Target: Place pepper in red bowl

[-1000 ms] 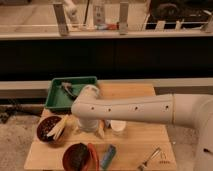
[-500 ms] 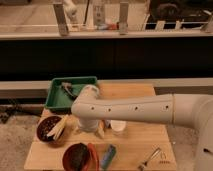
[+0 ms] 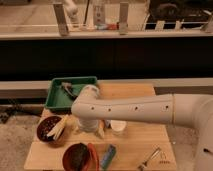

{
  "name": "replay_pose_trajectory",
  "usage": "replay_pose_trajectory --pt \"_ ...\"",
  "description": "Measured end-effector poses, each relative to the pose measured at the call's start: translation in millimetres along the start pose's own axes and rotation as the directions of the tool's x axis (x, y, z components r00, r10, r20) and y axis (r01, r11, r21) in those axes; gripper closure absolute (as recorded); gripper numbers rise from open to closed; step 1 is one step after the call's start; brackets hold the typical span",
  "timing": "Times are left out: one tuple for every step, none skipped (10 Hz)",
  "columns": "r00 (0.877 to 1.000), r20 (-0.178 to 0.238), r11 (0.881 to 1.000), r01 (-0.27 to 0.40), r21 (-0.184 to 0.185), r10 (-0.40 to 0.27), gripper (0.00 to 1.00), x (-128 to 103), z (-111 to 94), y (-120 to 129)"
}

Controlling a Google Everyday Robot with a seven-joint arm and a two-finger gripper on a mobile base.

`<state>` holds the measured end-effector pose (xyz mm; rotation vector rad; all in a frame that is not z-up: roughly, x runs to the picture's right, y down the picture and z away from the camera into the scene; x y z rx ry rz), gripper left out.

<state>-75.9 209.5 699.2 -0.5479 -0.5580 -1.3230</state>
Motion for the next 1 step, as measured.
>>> replay_pose_trajectory --pt "1.0 0.0 1.0 0.0 0.0 0.0 0.2 0.0 0.0 0.0"
